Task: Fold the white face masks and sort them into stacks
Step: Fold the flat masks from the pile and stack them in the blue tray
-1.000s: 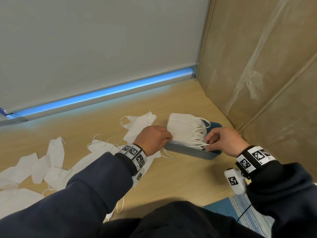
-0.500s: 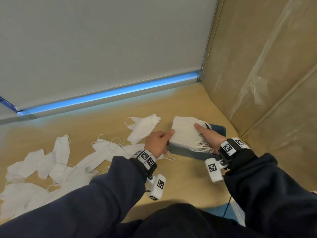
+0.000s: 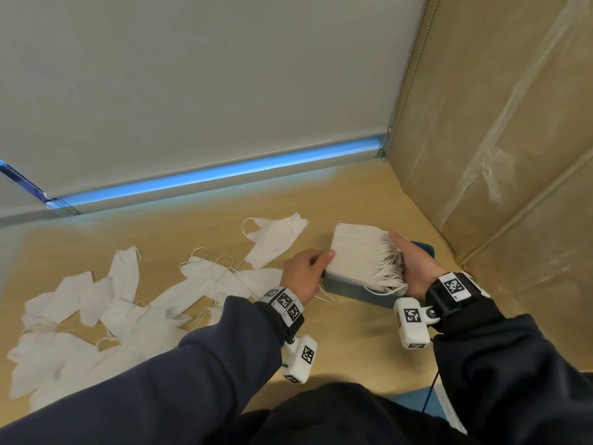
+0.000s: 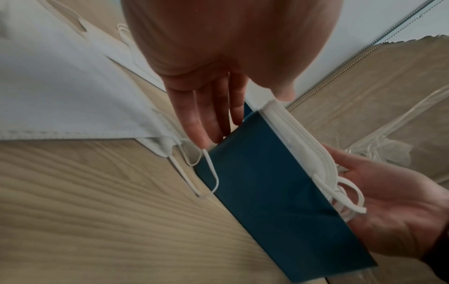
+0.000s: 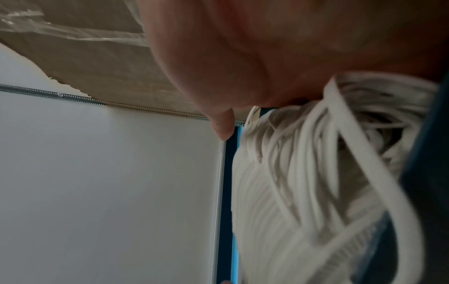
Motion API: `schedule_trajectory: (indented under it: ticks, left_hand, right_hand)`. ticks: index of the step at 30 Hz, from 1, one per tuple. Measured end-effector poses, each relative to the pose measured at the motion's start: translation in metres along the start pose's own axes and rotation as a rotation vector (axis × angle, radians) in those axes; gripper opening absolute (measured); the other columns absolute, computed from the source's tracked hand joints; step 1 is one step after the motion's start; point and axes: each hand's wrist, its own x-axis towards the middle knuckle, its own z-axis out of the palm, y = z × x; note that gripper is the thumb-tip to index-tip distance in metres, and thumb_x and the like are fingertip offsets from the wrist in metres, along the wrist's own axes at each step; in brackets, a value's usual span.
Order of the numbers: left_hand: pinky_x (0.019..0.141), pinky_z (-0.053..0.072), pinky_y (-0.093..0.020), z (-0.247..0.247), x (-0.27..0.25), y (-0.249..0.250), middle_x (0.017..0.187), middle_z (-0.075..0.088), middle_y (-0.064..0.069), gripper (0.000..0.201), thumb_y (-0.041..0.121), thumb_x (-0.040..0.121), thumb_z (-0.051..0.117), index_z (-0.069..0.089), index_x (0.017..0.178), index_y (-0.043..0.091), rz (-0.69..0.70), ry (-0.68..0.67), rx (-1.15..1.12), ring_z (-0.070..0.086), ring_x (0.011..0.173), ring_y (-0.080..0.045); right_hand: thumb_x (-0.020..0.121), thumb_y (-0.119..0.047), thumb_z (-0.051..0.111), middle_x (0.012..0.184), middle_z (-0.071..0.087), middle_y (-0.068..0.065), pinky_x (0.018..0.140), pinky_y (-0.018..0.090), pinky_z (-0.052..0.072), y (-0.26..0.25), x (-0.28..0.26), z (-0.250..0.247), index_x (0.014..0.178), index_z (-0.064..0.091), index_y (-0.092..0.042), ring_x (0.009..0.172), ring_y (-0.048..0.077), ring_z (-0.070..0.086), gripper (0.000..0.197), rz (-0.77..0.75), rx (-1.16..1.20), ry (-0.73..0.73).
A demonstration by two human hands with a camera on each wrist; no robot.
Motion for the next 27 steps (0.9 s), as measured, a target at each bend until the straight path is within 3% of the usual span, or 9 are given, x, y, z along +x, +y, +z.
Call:
schedule_trajectory:
  ticks: [2,7,13,15,17,19,21,24,27]
  left_hand:
    - [0.076,0.061,-0.05,0.001,-0.001,-0.002,0.077,0.071,0.007,0.053,0.075,0.085,0.053,0.071,0.087,0.025,0.003,-0.002,0.0,0.071,0.078,-0.019]
    - [0.08,0.061,-0.048,0.002,-0.002,-0.005,0.082,0.071,0.009,0.044,0.066,0.092,0.055,0.07,0.101,0.026,0.042,-0.011,-0.002,0.07,0.078,-0.015]
    - [0.094,0.05,-0.031,0.003,-0.005,0.003,0.126,0.067,-0.001,0.052,0.055,0.098,0.057,0.056,0.135,0.019,0.08,-0.057,0.039,0.064,0.113,-0.018]
    - [0.112,0.041,-0.036,0.001,-0.003,0.014,0.145,0.055,-0.002,0.064,0.06,0.097,0.053,0.045,0.147,0.021,0.196,-0.037,0.094,0.052,0.133,-0.018]
    - [0.124,0.021,-0.038,0.002,0.002,0.035,0.164,0.031,0.0,0.08,0.068,0.095,0.046,0.028,0.158,0.021,0.394,-0.03,0.293,0.027,0.15,-0.017]
    - [0.127,0.005,-0.041,0.009,0.007,0.053,0.171,0.007,0.002,0.1,0.08,0.088,0.04,0.009,0.163,0.021,0.568,-0.096,0.549,0.004,0.157,-0.017]
    - [0.127,-0.001,-0.051,0.017,0.015,0.055,0.171,-0.01,0.002,0.114,0.09,0.08,0.034,-0.004,0.163,0.02,0.649,-0.232,0.783,-0.011,0.157,-0.018]
    - [0.125,0.001,-0.056,0.022,0.026,0.045,0.17,-0.016,-0.002,0.131,0.1,0.067,0.022,-0.009,0.162,0.016,0.65,-0.359,0.958,-0.015,0.157,-0.021]
    - [0.126,0.0,-0.055,0.017,0.032,0.048,0.171,-0.009,-0.007,0.136,0.1,0.066,0.039,-0.005,0.162,0.015,0.68,-0.398,1.027,-0.007,0.157,-0.025]
  right_hand:
    - [0.09,-0.056,0.065,0.126,0.07,0.018,0.102,0.058,0.049,0.0,0.0,-0.001,0.138,0.058,-0.015,0.114,0.041,0.068,0.064,0.013,0.007,-0.011]
    - [0.096,-0.058,0.055,0.134,0.064,0.021,0.099,0.062,0.049,0.0,-0.006,-0.003,0.14,0.056,-0.012,0.123,0.044,0.061,0.064,0.084,0.045,-0.115]
    - [0.095,-0.061,0.055,0.134,0.064,0.021,0.104,0.063,0.045,0.0,-0.005,-0.003,0.138,0.058,-0.013,0.123,0.044,0.061,0.065,0.079,0.049,-0.119]
    - [0.091,-0.061,0.061,0.131,0.067,0.021,0.107,0.062,0.044,0.002,-0.004,-0.003,0.137,0.059,-0.012,0.12,0.044,0.063,0.067,0.039,0.061,-0.059]
    - [0.087,-0.062,0.064,0.131,0.067,0.021,0.107,0.061,0.044,0.005,-0.001,-0.003,0.139,0.058,-0.012,0.117,0.044,0.065,0.072,-0.001,0.097,-0.004]
    - [0.092,-0.065,0.056,0.13,0.066,0.022,0.104,0.057,0.048,0.007,-0.004,-0.001,0.137,0.059,-0.01,0.119,0.043,0.064,0.071,-0.002,0.137,0.013]
    - [0.096,-0.064,0.048,0.124,0.069,0.023,0.093,0.051,0.051,0.007,-0.009,0.001,0.127,0.062,-0.006,0.116,0.039,0.064,0.067,-0.002,0.167,0.007]
    - [0.098,-0.062,0.046,0.112,0.069,0.021,0.079,0.05,0.049,0.007,-0.01,-0.001,0.116,0.062,-0.003,0.106,0.037,0.064,0.063,-0.008,0.237,-0.027]
    - [0.098,-0.06,0.048,0.106,0.072,0.022,0.079,0.051,0.049,0.008,-0.01,-0.001,0.115,0.062,-0.002,0.105,0.038,0.064,0.063,-0.011,0.283,-0.04]
